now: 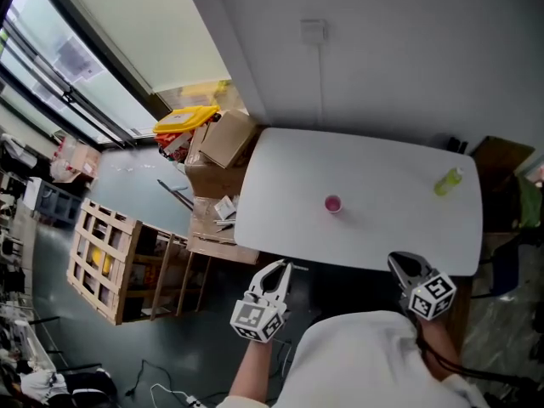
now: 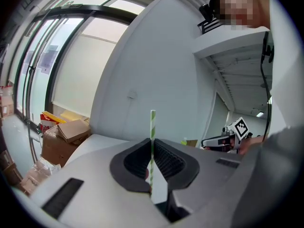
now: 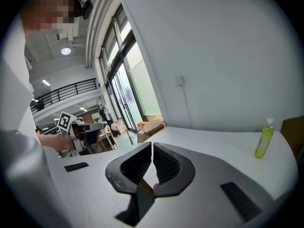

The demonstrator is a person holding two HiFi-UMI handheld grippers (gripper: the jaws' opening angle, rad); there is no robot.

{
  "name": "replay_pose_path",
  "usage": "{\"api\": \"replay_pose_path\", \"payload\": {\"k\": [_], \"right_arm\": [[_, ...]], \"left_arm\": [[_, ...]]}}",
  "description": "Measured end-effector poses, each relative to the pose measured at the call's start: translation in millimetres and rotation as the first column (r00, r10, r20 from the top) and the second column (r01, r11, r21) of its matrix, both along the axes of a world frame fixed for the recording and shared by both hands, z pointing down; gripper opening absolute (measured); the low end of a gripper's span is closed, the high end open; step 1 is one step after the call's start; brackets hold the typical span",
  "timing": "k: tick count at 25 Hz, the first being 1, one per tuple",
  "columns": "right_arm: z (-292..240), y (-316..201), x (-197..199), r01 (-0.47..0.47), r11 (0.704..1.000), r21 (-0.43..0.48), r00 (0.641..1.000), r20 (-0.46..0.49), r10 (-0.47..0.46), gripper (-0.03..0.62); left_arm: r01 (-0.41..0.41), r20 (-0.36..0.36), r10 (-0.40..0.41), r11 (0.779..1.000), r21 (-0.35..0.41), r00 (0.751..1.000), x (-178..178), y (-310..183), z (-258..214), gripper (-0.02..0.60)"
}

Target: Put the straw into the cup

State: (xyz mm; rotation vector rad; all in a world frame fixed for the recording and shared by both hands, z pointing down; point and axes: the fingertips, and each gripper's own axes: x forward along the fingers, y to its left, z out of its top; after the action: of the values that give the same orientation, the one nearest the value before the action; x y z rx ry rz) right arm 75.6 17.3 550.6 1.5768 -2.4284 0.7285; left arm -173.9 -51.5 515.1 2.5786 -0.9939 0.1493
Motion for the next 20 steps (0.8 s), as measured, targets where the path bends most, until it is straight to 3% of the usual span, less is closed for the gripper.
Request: {"api": "replay_pose_path", "payload": {"k": [9,20], "right_arm": [[15,-17,19,0.033,0.999,-0.04,0.999,0.019,-0.032,0.035],[39,-80,37,0.164,0.984,-0.077,0.985,0.061,-0.159,0.035]], "left_arm": [[0.011,0.002,-0.011,1.0,-0.013,1.0,34,-20,6,0.018],[0.053,0.015,-0.053,0.998,-0.014,0.998,91,-76,22,0.018]]}}
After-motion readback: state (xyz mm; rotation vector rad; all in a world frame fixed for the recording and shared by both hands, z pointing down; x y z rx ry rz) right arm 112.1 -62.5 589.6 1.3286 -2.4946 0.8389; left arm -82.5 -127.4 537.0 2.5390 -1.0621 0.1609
